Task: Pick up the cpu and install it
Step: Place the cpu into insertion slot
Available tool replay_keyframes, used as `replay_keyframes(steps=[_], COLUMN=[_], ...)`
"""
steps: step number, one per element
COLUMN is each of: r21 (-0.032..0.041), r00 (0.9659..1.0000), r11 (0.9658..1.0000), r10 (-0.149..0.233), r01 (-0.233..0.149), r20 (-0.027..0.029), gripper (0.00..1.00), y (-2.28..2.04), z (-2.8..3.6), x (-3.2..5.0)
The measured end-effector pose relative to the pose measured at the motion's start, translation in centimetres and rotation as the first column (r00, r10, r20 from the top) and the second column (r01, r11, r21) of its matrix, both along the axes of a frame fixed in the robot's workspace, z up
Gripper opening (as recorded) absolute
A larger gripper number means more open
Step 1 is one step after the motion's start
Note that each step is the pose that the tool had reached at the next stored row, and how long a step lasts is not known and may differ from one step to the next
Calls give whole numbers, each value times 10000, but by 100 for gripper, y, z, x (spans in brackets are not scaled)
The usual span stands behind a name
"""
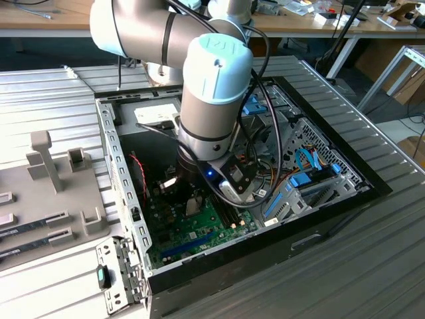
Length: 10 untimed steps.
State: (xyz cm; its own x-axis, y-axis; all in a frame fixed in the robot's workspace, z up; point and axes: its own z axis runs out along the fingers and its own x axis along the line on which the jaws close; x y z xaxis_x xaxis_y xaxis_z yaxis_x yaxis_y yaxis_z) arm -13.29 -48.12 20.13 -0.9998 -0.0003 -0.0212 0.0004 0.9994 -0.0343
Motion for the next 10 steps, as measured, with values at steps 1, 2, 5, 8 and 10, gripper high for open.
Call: replay_keyframes(steps=[1,2,5,8,10], r21=[8,20,129,144,144], r00=[10000,10000,10000,10000,10000], r11=[10000,10000,9999,9999,9999], r10=[0,0,-1,7,10], r01=[0,0,1,-7,-10], r20=[0,0,0,-1,-1], gripper=[42,42,42,42,42], y=[0,0,-12,-35,-36], z=[3,6,30,32,32], x=[-1,-2,-2,-3,-9])
